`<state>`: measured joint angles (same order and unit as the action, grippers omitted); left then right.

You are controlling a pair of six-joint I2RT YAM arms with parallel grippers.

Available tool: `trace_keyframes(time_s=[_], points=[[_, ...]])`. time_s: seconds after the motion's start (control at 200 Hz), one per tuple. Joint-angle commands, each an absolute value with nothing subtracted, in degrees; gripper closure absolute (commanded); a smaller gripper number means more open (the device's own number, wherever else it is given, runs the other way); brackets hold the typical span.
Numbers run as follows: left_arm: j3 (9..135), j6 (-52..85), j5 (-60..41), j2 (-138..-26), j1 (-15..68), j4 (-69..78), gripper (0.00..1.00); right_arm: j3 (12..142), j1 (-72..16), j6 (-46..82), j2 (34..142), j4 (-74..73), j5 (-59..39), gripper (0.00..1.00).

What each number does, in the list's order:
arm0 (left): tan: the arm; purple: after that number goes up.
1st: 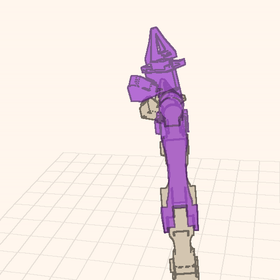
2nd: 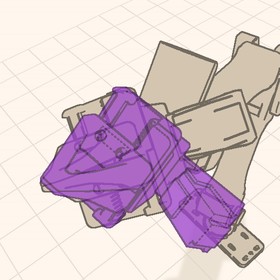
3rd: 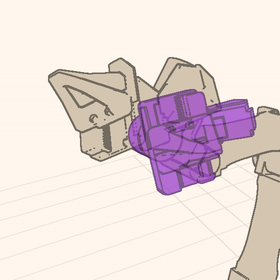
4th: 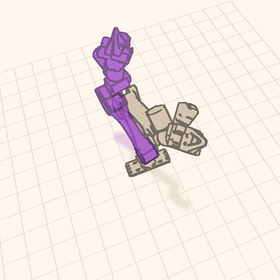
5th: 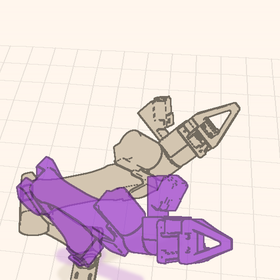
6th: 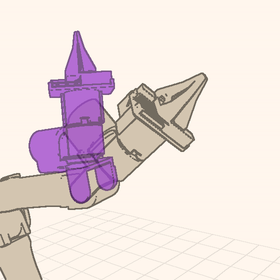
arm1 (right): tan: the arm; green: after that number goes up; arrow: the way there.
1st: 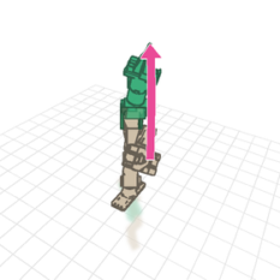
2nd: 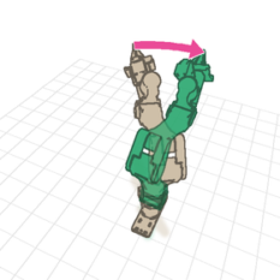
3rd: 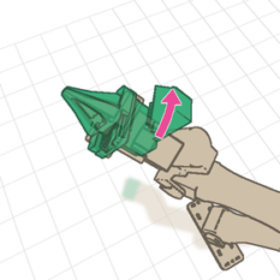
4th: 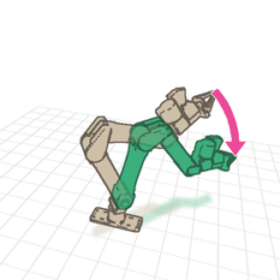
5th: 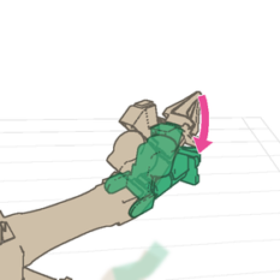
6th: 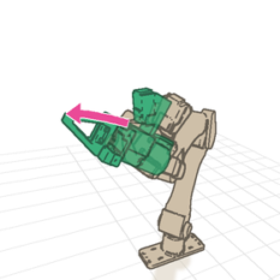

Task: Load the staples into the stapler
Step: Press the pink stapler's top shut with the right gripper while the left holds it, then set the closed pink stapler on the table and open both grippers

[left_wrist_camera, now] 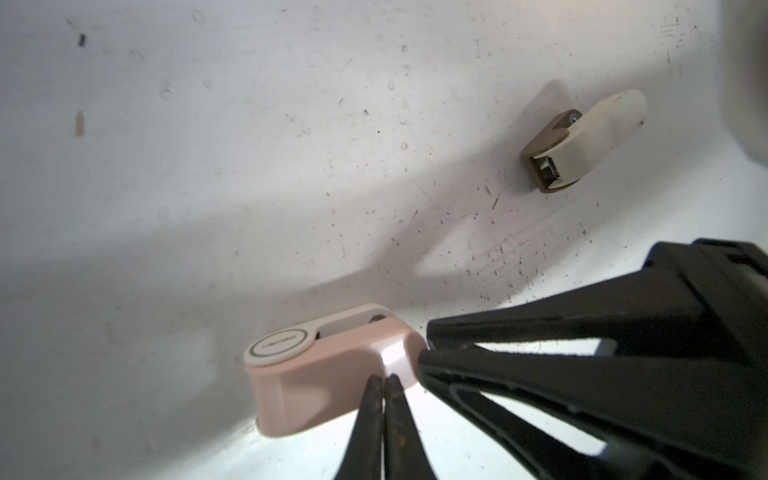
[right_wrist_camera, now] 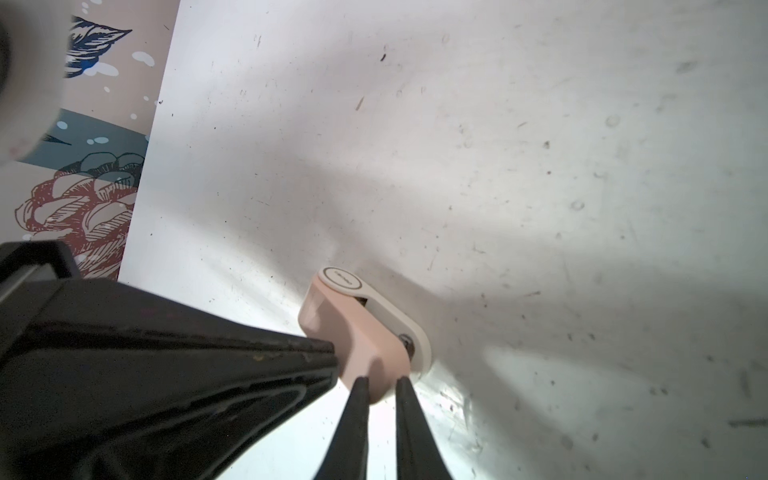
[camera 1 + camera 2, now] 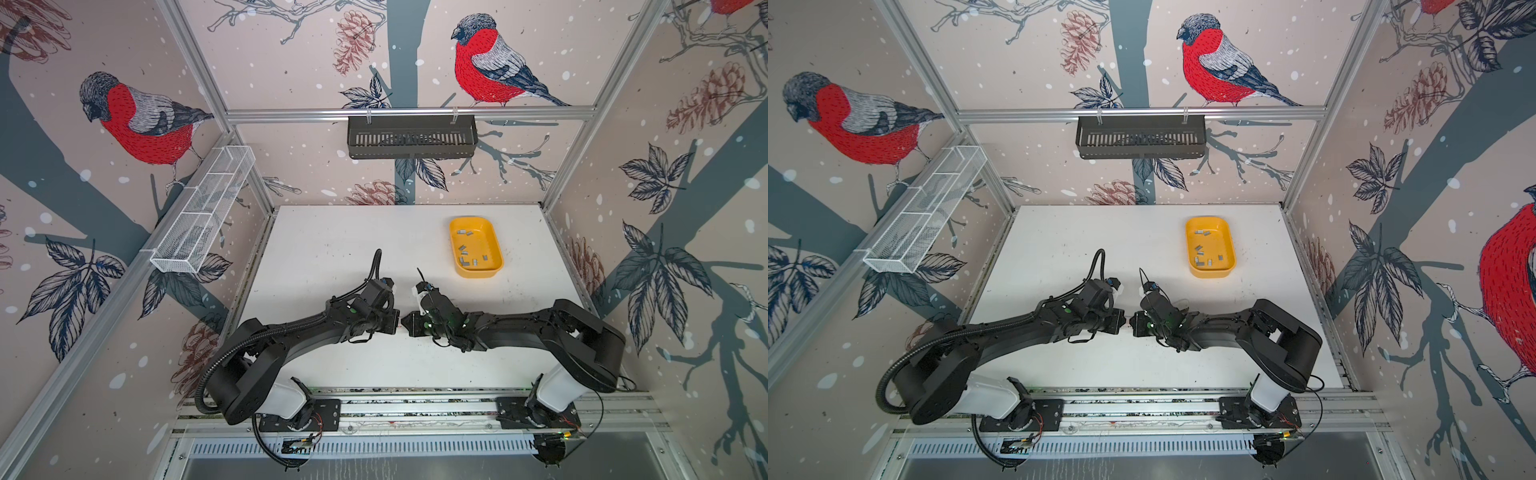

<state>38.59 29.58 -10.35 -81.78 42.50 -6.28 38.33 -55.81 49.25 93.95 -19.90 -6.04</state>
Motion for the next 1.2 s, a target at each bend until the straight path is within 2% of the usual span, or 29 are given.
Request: trace_keyframes(time_s=[0.0, 0.675, 1.051, 1.196], points=[[38.14, 29.71, -10.22, -82.26, 42.54, -6.13, 0.92, 37.71, -56.07, 49.37, 94.72, -20.26, -6.04, 0.86], [39.78, 29.00, -8.40, -79.63, 42.54, -9.58, 0.92, 40.45, -56.06, 48.08, 93.44, -18.33, -5.87, 0.88], [40.37, 28.91, -7.23, -77.47, 42.45, -11.05, 0.92, 42.23, -56.06, 46.35, 90.51, -15.12, -3.92, 0.85], [40.60, 28.67, -6.78, -75.11, 42.00, -12.01, 0.86, 42.13, -56.03, 45.32, 88.39, -13.67, -2.98, 0.83]])
